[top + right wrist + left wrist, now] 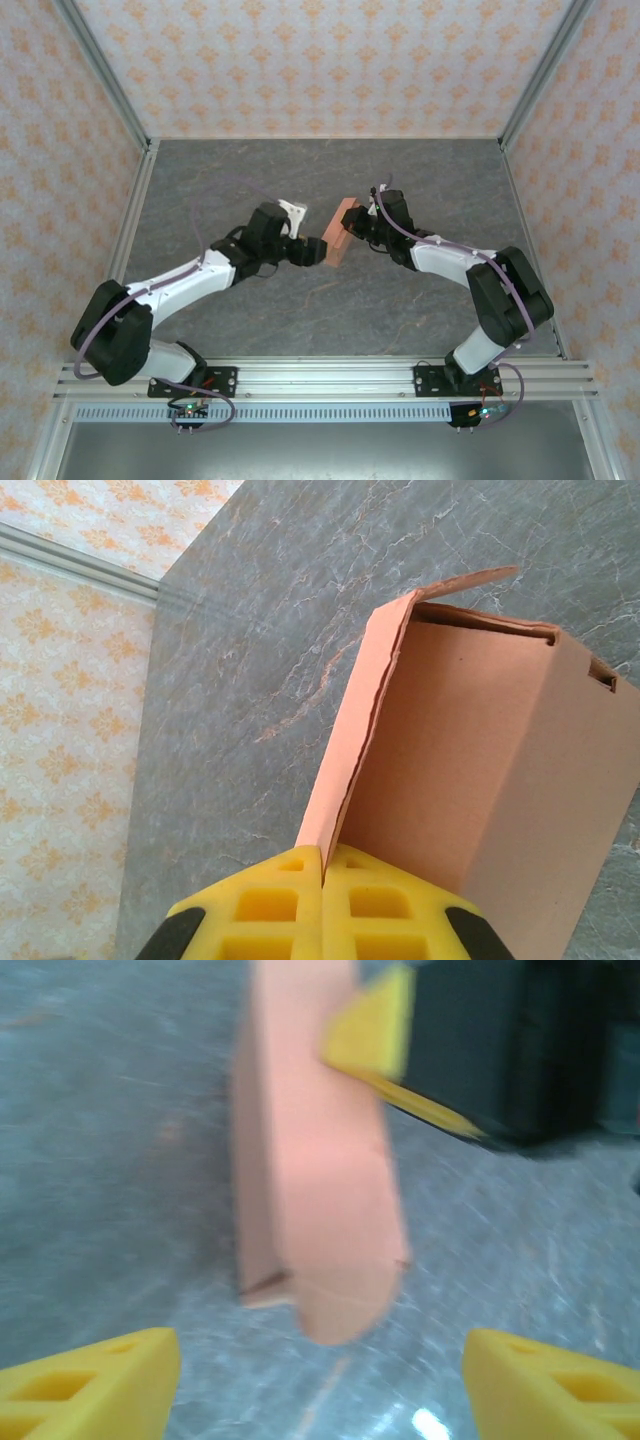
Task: Fold the paper box
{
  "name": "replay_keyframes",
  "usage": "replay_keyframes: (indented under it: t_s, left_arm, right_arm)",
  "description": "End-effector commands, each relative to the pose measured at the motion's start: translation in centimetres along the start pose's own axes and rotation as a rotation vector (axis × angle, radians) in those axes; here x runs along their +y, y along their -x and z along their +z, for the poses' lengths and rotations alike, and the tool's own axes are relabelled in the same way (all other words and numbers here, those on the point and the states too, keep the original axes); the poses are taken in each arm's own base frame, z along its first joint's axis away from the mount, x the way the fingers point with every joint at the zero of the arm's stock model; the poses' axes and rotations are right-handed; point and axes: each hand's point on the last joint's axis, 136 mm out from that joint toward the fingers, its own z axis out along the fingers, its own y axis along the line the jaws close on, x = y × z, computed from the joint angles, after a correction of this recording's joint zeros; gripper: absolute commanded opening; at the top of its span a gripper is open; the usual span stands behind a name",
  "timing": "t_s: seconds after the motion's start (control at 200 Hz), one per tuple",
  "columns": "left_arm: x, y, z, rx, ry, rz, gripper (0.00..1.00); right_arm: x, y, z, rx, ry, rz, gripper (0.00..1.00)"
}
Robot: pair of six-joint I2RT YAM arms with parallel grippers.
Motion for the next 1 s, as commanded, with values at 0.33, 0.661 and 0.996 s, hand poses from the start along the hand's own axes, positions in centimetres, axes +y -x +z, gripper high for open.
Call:
replay_keyframes:
  t_s: [0.33,0.661,0.996]
  left_arm:
    - [-0.9,0.9,4.6,-0.035,0.075,0.228,0.91]
    - [-0.9,1.8,6.5,-0.076,0.079,0.267,0.79]
    - [-0.4,1.6,7.8,-0.054,0.100,0.280,0.57]
  right_arm:
    - [-3.7,-1.7,0.3,0.054,-0.134,-0.021,0.04]
    - [-3.5,-1.5,0.2,0.050,-0.132,-0.019,0.04]
    - [-3.1,-1.1,-0.1,0.043,-0.129,-0.024,0.05]
